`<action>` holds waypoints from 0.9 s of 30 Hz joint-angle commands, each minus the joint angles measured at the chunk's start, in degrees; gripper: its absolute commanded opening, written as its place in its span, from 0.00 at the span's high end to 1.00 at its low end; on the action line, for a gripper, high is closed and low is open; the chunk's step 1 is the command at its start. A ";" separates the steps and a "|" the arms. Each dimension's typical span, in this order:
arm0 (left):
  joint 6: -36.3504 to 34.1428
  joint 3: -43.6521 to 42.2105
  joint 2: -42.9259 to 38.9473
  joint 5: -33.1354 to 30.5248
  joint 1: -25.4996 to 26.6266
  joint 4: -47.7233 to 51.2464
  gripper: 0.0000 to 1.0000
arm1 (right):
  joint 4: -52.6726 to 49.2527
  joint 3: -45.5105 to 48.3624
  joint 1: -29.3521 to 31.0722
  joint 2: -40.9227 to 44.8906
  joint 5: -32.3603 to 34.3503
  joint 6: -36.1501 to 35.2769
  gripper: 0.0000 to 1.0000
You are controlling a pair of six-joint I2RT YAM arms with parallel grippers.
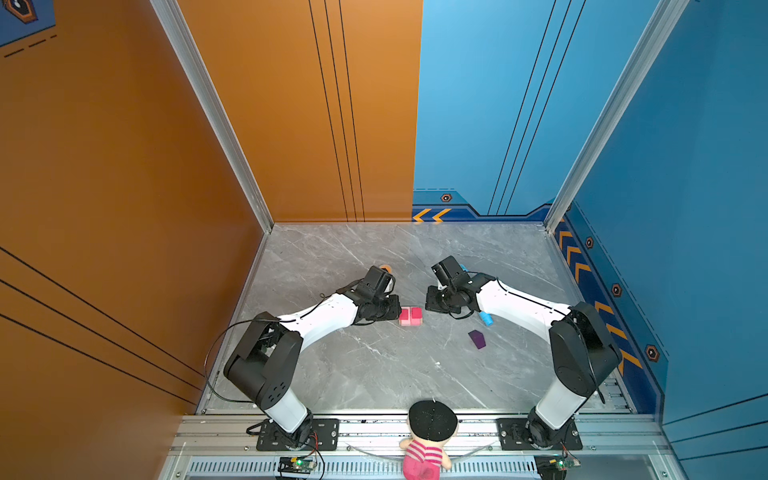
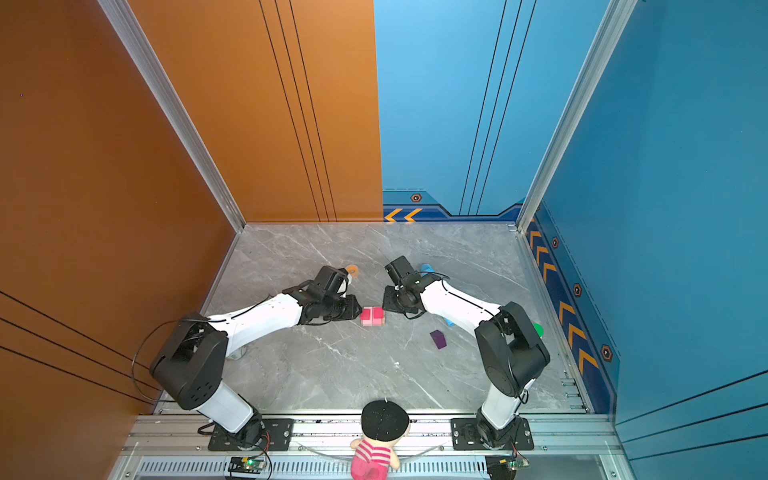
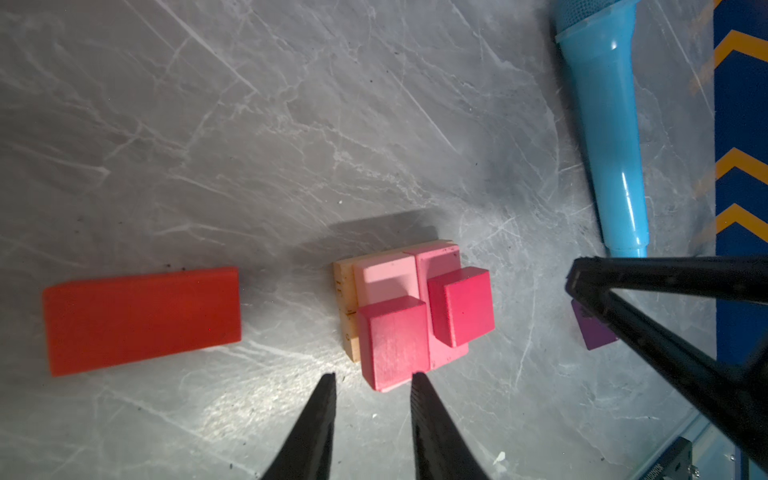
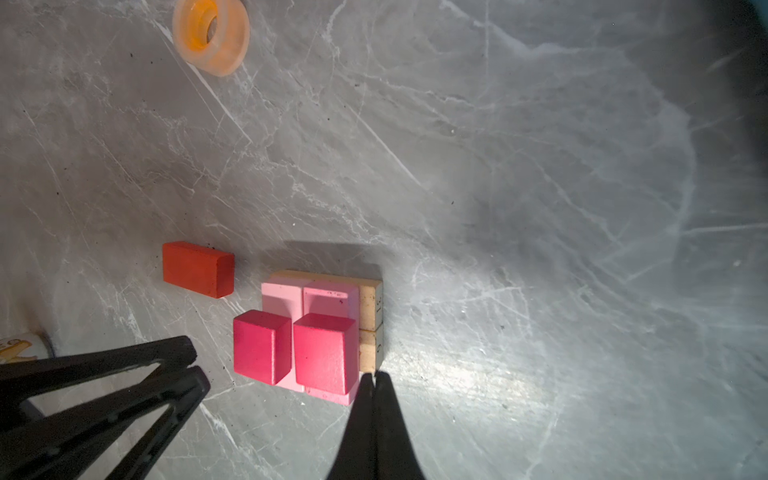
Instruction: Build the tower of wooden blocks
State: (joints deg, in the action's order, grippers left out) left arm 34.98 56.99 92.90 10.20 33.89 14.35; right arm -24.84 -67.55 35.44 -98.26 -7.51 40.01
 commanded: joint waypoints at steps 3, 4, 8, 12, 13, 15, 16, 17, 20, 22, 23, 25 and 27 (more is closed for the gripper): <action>0.92 1.63 1.73 1.18 0.83 0.82 0.67 | 2.67 1.97 -0.20 0.60 -2.44 0.30 0.94; 1.09 1.63 1.60 0.98 0.86 0.92 0.67 | 3.22 2.32 -0.21 0.85 -2.59 0.50 0.91; 1.29 1.63 1.10 0.11 0.99 1.23 0.67 | 4.91 3.45 -0.20 1.34 -3.73 1.07 0.87; 1.34 1.59 1.39 0.02 1.20 1.26 0.67 | 6.26 4.10 -0.25 1.01 -5.17 1.45 0.84; 1.41 1.59 1.49 0.16 1.31 1.26 0.67 | 6.67 4.33 -0.20 0.92 -5.64 1.62 0.84; 1.43 1.61 1.80 0.21 1.43 1.27 0.67 | 7.55 4.79 -0.26 0.88 -6.32 1.91 0.83; 1.41 1.63 1.93 0.23 1.44 1.23 0.67 | 7.94 4.98 -0.20 0.93 -6.60 2.13 0.83; 1.47 1.59 2.01 0.25 1.45 1.32 0.67 | 8.12 5.14 -0.20 0.92 -6.68 2.22 0.83; 1.50 1.62 2.43 0.33 1.46 1.31 0.67 | 8.39 5.15 -0.18 0.73 -7.04 2.32 0.82; 1.58 3.51 2.71 0.51 1.56 1.30 0.68 | 8.40 5.25 -0.11 0.66 -7.34 2.35 0.78; 1.58 3.56 2.90 0.52 1.54 1.35 0.68 | 8.65 5.30 -0.13 0.62 -7.41 2.35 0.76; 1.75 3.74 3.24 0.58 1.70 1.30 0.68 | 8.84 5.49 0.05 0.64 -7.52 2.52 0.74; 1.85 3.91 3.59 0.74 1.73 1.29 0.70 | 9.05 5.50 0.19 0.60 -7.69 2.59 0.74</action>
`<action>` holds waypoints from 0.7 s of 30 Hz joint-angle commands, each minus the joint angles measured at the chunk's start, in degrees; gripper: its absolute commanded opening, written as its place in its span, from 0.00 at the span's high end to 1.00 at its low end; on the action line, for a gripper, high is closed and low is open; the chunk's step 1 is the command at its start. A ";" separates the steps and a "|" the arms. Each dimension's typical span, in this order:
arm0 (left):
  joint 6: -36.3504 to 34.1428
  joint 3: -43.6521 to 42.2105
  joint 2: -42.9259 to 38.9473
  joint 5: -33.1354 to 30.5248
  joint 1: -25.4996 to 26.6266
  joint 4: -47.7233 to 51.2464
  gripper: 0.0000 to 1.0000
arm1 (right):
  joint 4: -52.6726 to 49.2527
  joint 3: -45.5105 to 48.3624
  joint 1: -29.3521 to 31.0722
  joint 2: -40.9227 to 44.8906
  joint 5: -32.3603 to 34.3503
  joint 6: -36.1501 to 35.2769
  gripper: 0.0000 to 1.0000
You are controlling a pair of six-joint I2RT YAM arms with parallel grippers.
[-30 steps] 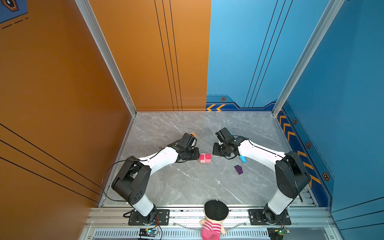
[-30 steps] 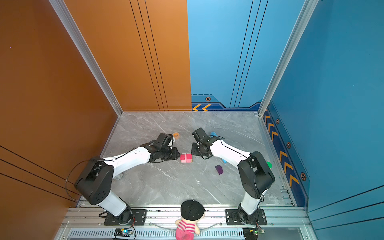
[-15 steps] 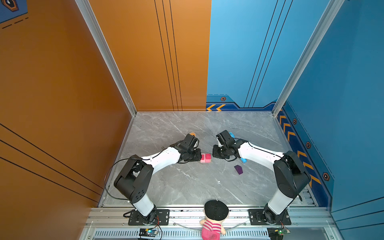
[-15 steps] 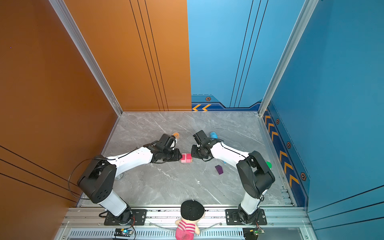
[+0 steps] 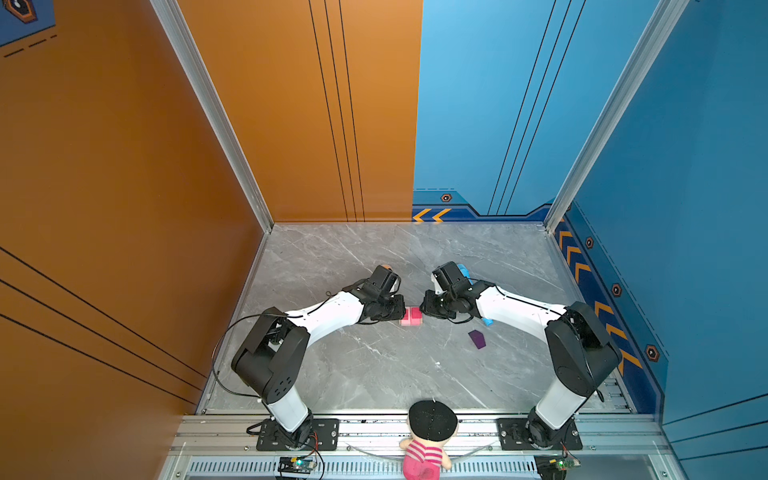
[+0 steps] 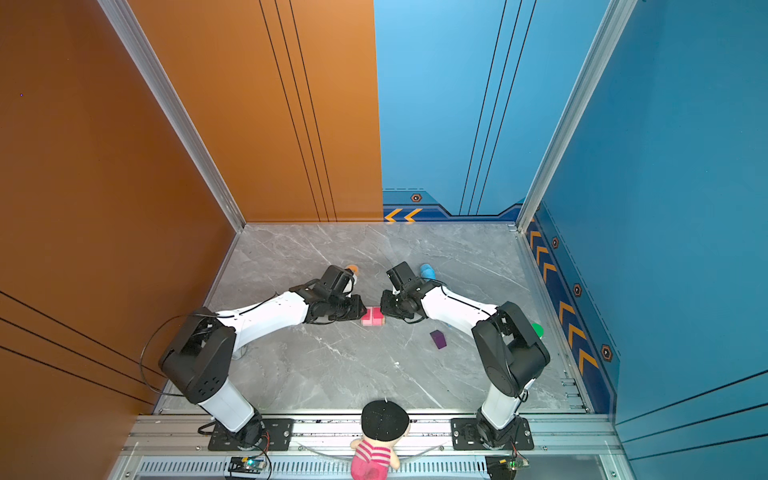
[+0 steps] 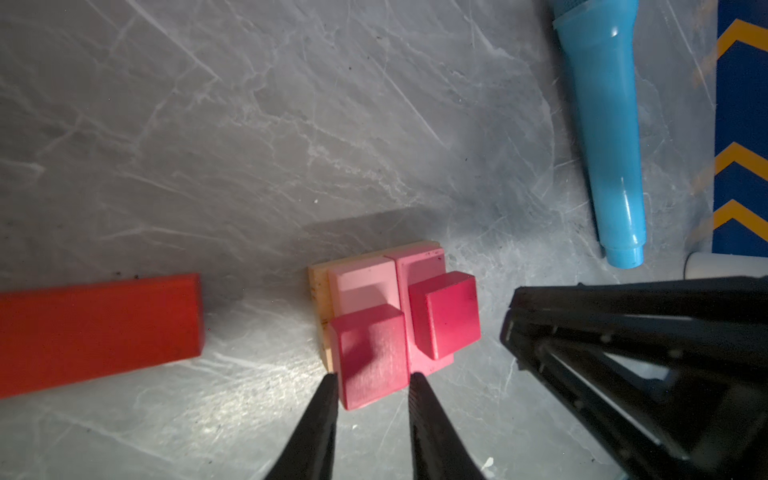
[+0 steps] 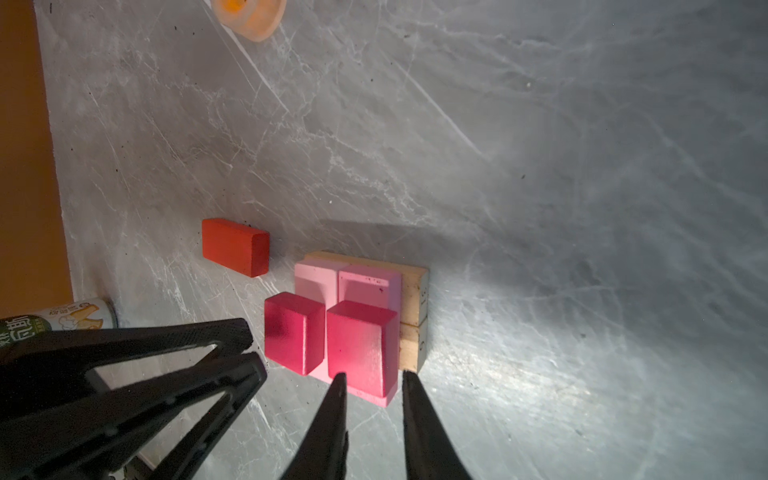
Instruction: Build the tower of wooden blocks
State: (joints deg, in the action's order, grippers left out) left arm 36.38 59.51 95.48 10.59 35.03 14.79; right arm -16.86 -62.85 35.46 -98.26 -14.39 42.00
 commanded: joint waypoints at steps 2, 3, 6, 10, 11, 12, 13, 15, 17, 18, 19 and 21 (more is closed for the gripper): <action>0.54 1.66 1.30 0.55 0.72 0.81 0.70 | 1.13 0.75 0.39 0.31 -0.96 0.71 0.74; 0.47 1.72 1.40 0.63 0.85 0.94 0.71 | 1.13 0.80 0.34 0.23 -1.18 0.71 0.74; 0.53 1.83 1.47 0.58 1.01 0.87 0.71 | 1.42 0.75 0.48 -0.11 -1.51 0.87 0.74; 0.58 1.75 1.51 0.55 1.06 0.91 0.71 | 1.54 0.49 0.83 -0.78 -1.95 0.97 0.74; 0.61 1.75 1.49 0.55 1.08 0.90 0.71 | 1.48 0.42 0.92 -0.95 -2.08 0.98 0.74; 0.67 1.75 1.56 0.56 1.07 0.93 0.71 | 1.54 0.45 0.99 -1.02 -2.04 0.97 0.74; 0.63 1.80 1.53 0.55 1.13 0.87 0.71 | 1.48 0.36 1.01 -1.19 -2.11 0.98 0.74; 0.62 1.75 1.55 0.54 1.19 0.87 0.71 | 1.40 0.21 0.98 -1.34 -2.22 1.02 0.74; 0.65 1.82 1.64 0.57 1.12 0.91 0.71 | 1.32 0.21 0.94 -1.44 -2.26 1.06 0.73; 0.70 1.92 1.64 0.55 1.21 0.86 0.71 | 1.39 0.34 1.01 -1.55 -2.31 1.08 0.73; 0.75 1.93 1.72 0.57 1.18 0.86 0.71 | 1.33 0.36 0.99 -1.57 -2.31 1.14 0.73; 0.71 2.02 1.85 0.61 1.36 0.86 0.71 | 1.43 0.30 1.02 -1.67 -2.40 1.08 0.73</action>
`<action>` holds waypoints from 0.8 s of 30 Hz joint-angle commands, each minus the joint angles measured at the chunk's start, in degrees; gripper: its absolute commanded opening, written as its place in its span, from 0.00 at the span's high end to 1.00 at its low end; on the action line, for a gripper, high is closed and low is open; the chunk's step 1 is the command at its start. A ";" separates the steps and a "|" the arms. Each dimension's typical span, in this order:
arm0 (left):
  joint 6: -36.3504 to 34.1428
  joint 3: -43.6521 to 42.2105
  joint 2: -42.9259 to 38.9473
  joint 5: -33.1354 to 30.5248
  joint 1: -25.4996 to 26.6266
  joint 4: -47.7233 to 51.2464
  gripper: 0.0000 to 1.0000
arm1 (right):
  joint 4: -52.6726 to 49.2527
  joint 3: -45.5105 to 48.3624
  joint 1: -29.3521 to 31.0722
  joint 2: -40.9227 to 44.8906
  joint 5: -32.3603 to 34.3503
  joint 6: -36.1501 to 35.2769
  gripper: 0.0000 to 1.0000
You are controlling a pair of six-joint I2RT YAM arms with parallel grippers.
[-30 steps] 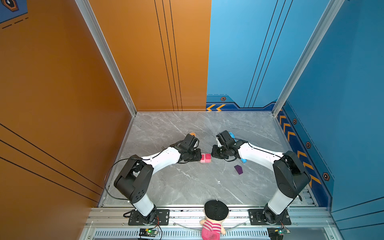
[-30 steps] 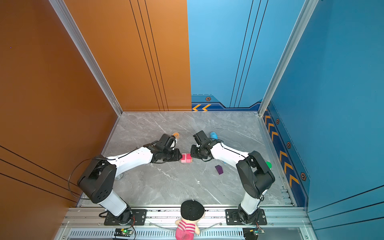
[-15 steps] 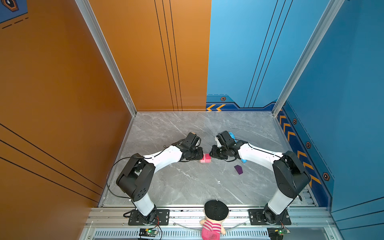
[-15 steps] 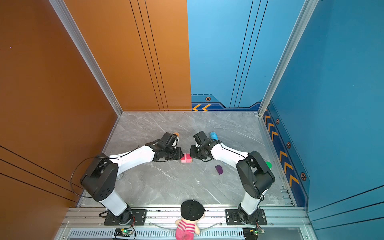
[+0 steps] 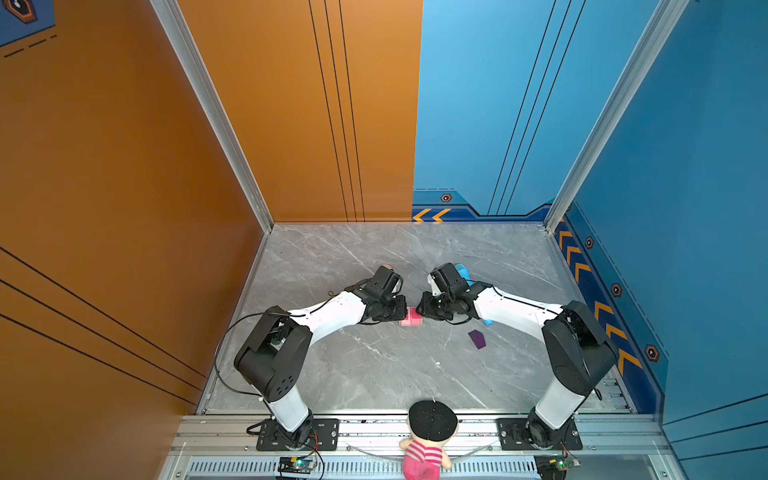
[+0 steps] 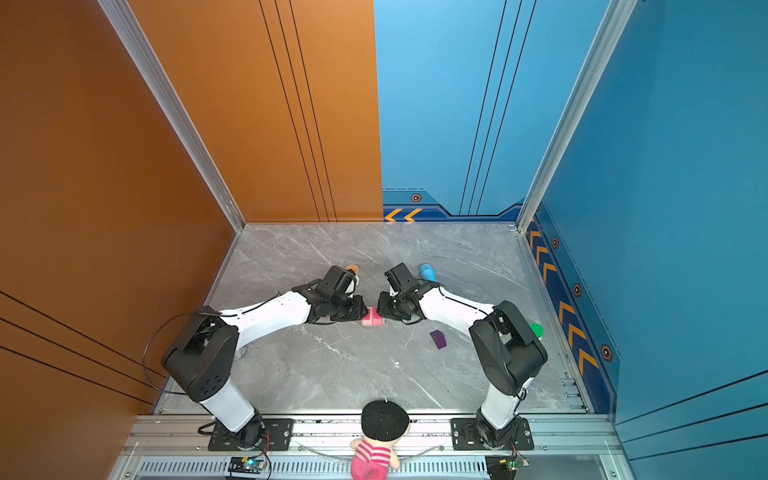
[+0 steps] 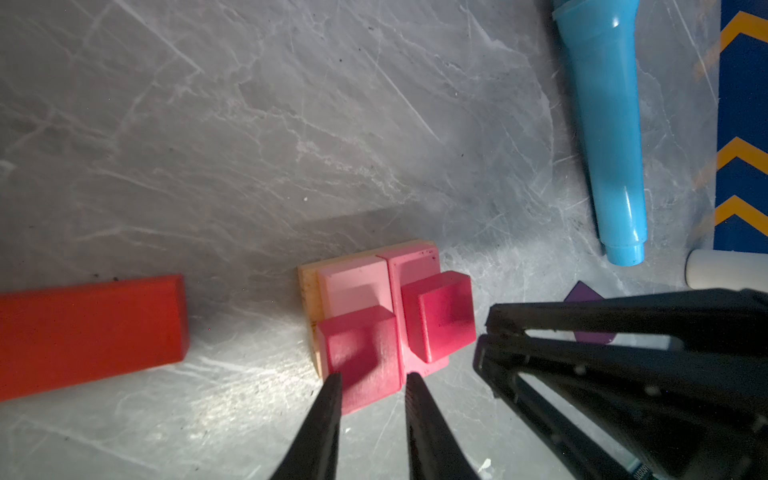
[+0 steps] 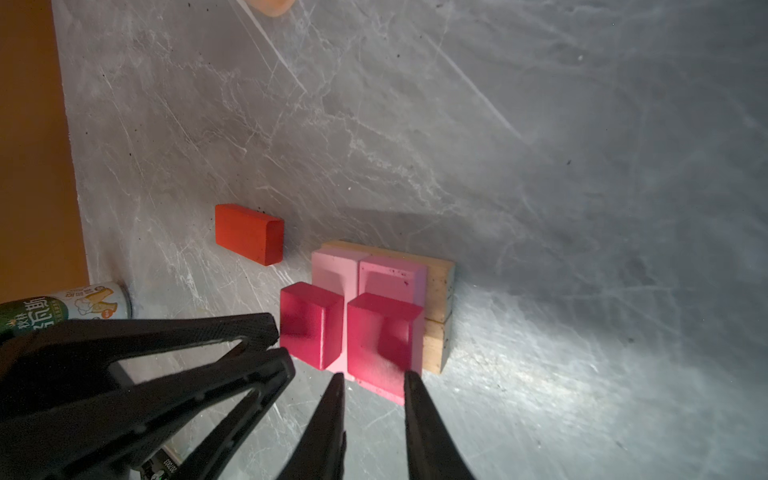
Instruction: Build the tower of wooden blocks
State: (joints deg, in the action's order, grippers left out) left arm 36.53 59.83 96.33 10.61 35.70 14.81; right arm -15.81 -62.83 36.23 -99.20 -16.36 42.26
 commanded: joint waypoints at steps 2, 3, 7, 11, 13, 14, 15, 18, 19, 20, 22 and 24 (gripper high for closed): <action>0.56 1.77 1.01 0.54 0.71 0.79 0.71 | 0.40 0.25 0.28 -0.74 -0.43 0.81 0.73; 0.57 1.80 0.99 0.55 0.83 0.79 0.71 | 0.47 0.25 0.36 -0.95 -0.43 0.89 0.73; 0.69 1.94 1.14 0.53 0.91 0.83 0.71 | 0.62 0.10 0.52 -1.24 -0.60 1.06 0.73; 0.66 2.15 1.22 0.62 1.00 0.83 0.71 | 0.77 -0.02 0.64 -1.61 -0.86 1.14 0.73; 0.63 2.21 1.27 0.60 1.06 0.78 0.71 | 0.78 -0.01 0.74 -1.79 -0.87 1.16 0.73; 0.64 2.16 1.19 0.57 1.11 0.82 0.71 | 0.83 -0.19 0.78 -1.85 -0.95 1.20 0.73; 0.64 2.20 1.22 0.63 1.12 0.81 0.71 | 0.79 -0.17 0.83 -1.87 -0.95 1.20 0.73; 0.73 2.24 1.17 0.57 1.07 0.82 0.71 | 0.81 -0.28 0.82 -1.95 -1.00 1.20 0.73; 0.75 2.33 1.09 0.61 1.08 0.84 0.71 | 0.81 -0.28 0.81 -1.91 -0.97 1.21 0.73; 0.78 2.36 1.00 0.69 1.04 0.80 0.71 | 0.78 -0.30 0.85 -1.88 -0.95 1.20 0.73; 0.76 2.45 0.76 0.68 1.10 0.84 0.70 | 0.78 -0.37 0.81 -1.92 -0.96 1.12 0.73; 0.76 2.39 0.13 0.54 1.06 0.89 0.70 | 0.46 -0.49 0.83 -1.83 -0.84 1.12 0.73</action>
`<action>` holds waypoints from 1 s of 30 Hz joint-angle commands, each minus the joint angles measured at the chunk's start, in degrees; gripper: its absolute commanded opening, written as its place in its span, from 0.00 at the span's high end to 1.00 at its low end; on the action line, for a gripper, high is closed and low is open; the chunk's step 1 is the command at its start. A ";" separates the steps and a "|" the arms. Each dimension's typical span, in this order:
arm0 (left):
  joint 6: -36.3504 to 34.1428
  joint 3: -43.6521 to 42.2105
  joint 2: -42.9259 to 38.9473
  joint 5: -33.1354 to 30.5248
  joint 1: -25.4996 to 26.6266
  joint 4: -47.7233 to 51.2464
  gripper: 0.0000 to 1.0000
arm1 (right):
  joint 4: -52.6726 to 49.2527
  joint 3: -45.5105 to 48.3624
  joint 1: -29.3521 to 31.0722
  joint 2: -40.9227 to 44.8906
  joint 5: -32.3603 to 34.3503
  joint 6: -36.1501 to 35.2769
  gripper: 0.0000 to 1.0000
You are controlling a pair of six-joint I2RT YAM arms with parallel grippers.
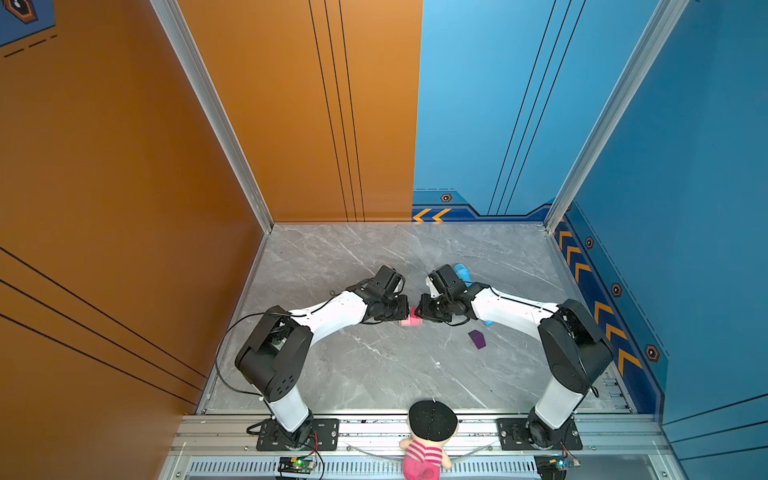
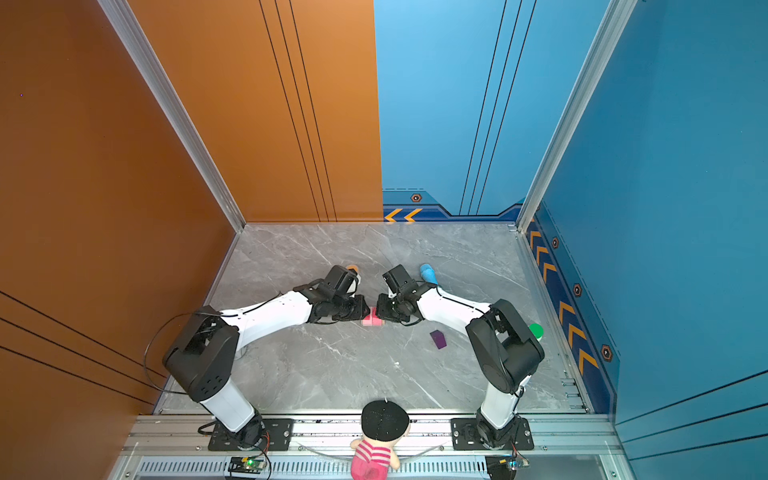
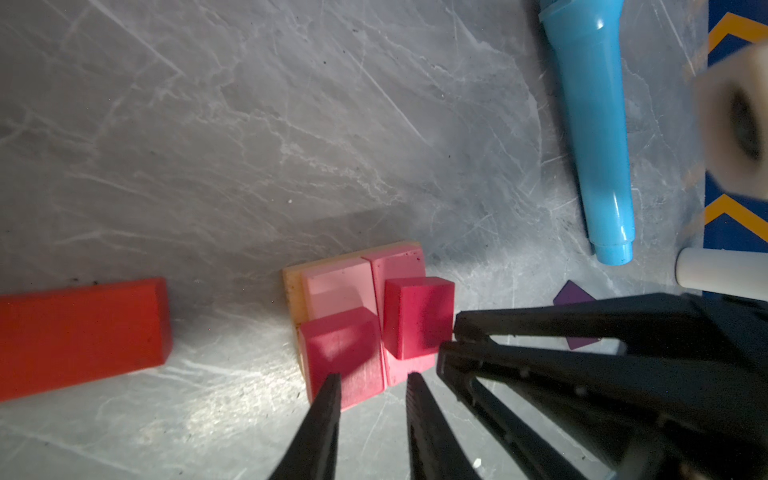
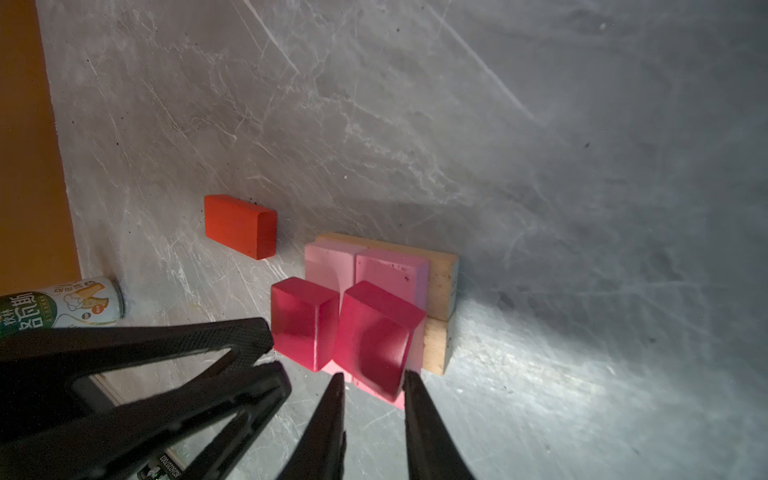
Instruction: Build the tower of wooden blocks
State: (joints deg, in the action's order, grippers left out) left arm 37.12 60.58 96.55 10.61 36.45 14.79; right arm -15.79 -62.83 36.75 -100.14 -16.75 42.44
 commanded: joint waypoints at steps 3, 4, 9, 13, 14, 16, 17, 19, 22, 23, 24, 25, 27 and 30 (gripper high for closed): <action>-0.22 1.52 -1.67 -0.60 0.30 1.67 0.68 | 0.15 -0.53 0.11 -0.57 -0.17 0.77 0.73; -0.37 1.45 -2.29 -1.19 0.21 2.21 0.67 | 0.02 -0.50 0.00 -0.42 0.02 0.78 0.72; -1.07 0.27 -5.77 -3.70 -0.36 4.06 0.62 | -0.32 -0.57 -0.29 -0.23 0.32 0.57 0.64; -1.36 -0.93 -6.90 -4.37 -1.08 4.88 0.60 | -0.37 -0.81 -0.50 -0.26 0.32 0.46 0.60; -1.42 -1.16 -6.77 -4.27 -1.33 4.98 0.60 | -0.37 -0.97 -0.55 -0.41 0.23 0.37 0.59; -1.40 -1.16 -6.32 -3.89 -1.64 4.99 0.60 | -0.33 -1.32 -0.66 -0.75 0.07 0.28 0.59; -1.27 -2.04 -5.99 -3.63 -1.79 5.04 0.60 | -0.33 -1.42 -0.73 -0.92 0.05 0.19 0.59; -1.18 -3.14 -5.35 -3.24 -1.90 4.84 0.60 | -0.41 -1.84 -0.87 -1.26 -0.12 0.04 0.59; -0.97 -3.17 -4.39 -2.22 -2.09 3.84 0.60 | -0.55 -2.36 -1.06 -1.62 -0.12 -0.21 0.59; -1.00 -3.11 -4.00 -1.84 -2.10 3.52 0.60 | -0.53 -2.47 -1.14 -1.82 -0.20 -0.27 0.59; -1.00 -2.93 -3.69 -1.56 -2.04 3.43 0.60 | -0.62 -2.67 -1.16 -2.05 -0.25 -0.31 0.59; -1.00 -2.73 -3.31 -1.28 -2.02 3.41 0.60 | -0.59 -2.74 -1.24 -2.07 -0.30 -0.38 0.59; -0.95 -2.67 -2.80 -1.00 -2.07 3.28 0.60 | -0.57 -3.05 -1.36 -2.38 -0.42 -0.41 0.59; -0.81 -2.68 -2.37 -0.50 -2.06 2.84 0.60 | -0.75 -3.41 -1.46 -2.84 -0.47 -0.51 0.59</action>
State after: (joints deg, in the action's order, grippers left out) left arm 36.88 58.02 93.25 8.62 34.76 17.52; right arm -15.86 -64.55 35.70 -102.08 -16.75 42.37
